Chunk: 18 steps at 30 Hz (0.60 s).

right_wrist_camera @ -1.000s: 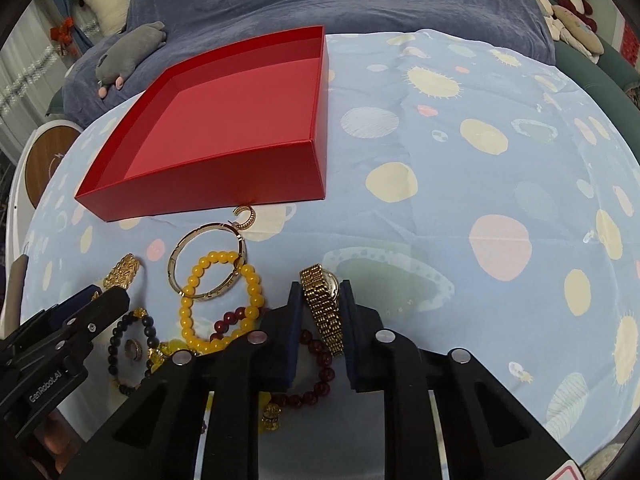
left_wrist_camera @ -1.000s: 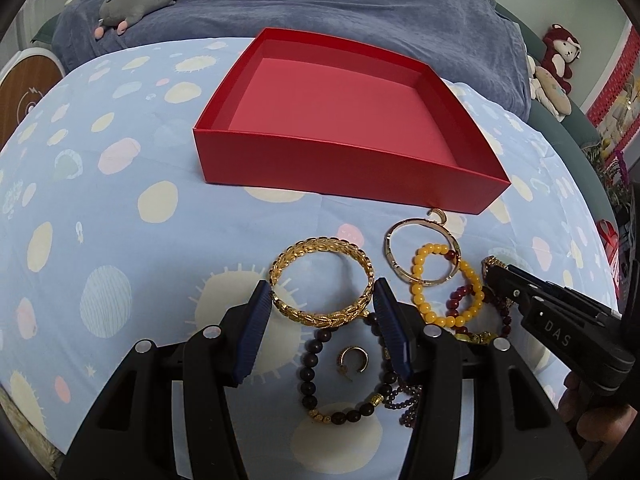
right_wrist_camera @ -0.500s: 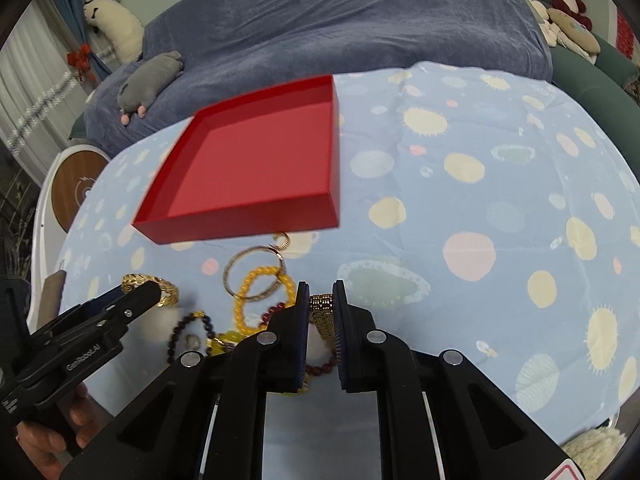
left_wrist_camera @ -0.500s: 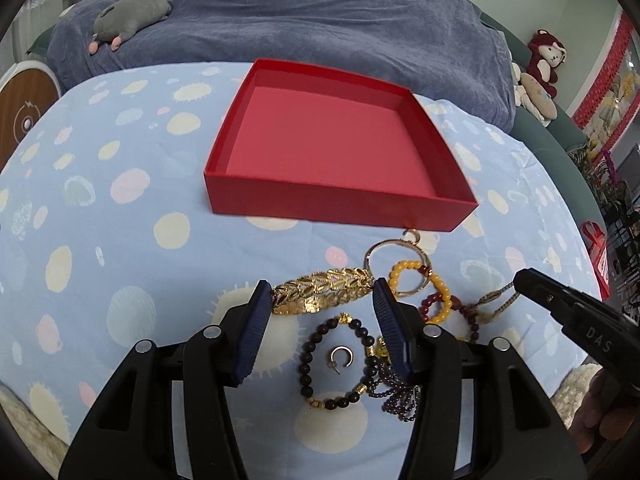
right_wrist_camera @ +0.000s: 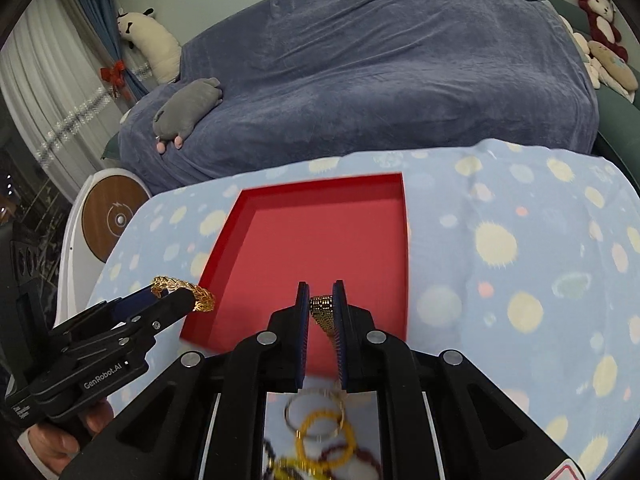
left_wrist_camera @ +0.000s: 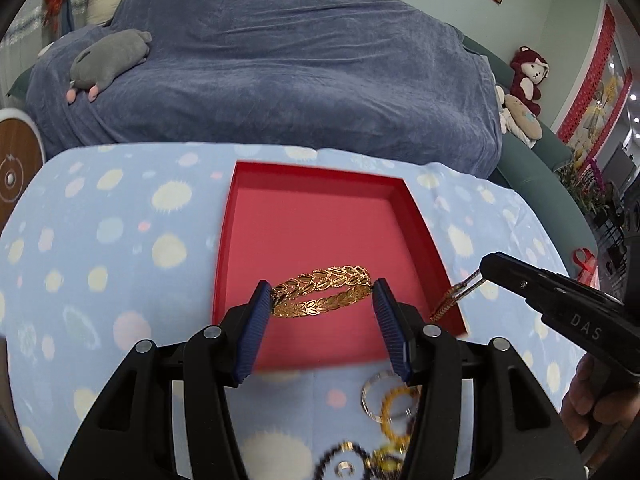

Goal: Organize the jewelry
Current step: 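Carry both pieces into the red box and open both tools to release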

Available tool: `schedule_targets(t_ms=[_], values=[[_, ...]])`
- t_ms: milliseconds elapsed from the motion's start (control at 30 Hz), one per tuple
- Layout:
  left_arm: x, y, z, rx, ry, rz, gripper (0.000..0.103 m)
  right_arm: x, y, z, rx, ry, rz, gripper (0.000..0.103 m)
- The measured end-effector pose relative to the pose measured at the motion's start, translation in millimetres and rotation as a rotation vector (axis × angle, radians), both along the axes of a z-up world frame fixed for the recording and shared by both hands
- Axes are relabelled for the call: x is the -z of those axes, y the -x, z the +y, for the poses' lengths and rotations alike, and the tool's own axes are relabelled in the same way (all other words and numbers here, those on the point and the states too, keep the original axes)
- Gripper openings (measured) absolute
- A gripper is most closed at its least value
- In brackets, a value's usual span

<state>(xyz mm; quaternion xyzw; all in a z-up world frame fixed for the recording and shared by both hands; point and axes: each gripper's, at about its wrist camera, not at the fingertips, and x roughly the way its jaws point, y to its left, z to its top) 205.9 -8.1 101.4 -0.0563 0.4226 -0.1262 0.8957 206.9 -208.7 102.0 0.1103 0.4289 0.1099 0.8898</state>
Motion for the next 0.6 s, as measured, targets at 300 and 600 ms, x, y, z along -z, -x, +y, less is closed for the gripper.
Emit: schedule_targets(t_ms=[300, 600], values=[[39.2, -95.1, -12.4, -0.017, -0.031, 0.062, 0.05, 42.9, -96.0, -1.7, 0.034, -0.004, 0.089, 0.011], [65.2, -137.7, -17.8, -0.045, -0.047, 0.074, 0.059, 63.7, -137.4, -5.3, 0.072, 0.04, 0.066, 0.019]])
